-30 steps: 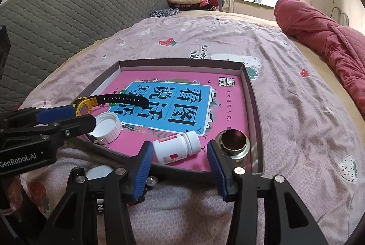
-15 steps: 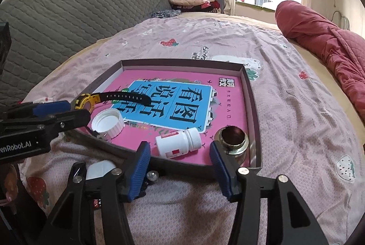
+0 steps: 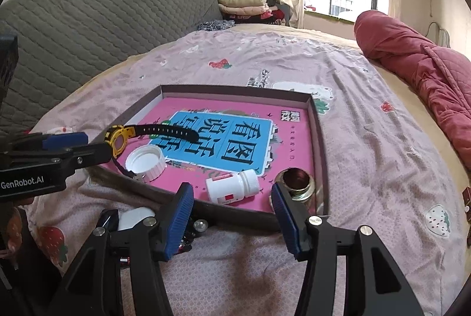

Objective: Organize rigid objects
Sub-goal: 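Move both grippers back out of the tray toward the remaining objects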

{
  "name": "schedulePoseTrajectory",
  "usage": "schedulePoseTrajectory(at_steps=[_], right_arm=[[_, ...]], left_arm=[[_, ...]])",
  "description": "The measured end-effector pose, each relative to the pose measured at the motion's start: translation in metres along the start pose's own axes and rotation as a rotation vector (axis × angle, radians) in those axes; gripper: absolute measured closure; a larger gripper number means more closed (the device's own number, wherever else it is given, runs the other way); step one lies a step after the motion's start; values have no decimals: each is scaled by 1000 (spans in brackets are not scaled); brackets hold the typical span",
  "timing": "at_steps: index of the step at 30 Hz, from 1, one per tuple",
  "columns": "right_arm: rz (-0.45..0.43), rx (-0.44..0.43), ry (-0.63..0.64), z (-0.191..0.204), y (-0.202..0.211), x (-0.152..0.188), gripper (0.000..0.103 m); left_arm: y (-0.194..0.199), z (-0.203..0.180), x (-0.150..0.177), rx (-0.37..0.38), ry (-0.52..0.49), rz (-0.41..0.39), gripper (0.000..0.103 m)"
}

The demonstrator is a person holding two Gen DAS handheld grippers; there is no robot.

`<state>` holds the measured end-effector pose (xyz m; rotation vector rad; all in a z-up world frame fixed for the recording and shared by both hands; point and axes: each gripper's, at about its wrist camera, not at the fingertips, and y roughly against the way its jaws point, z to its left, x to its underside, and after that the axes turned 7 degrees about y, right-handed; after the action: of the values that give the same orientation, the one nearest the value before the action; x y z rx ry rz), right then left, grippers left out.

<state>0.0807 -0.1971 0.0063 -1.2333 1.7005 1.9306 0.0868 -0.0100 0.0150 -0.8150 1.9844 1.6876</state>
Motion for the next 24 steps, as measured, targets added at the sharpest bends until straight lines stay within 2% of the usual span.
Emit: schedulePoseTrajectory(at_steps=[10, 24], right_arm=[[-18, 17, -22, -6, 16, 1, 48], [-18, 5, -7, 7, 28, 3, 48]], left_arm=[[11, 12, 5, -8, 4, -6, 38], [30, 20, 9, -5, 17, -12, 38]])
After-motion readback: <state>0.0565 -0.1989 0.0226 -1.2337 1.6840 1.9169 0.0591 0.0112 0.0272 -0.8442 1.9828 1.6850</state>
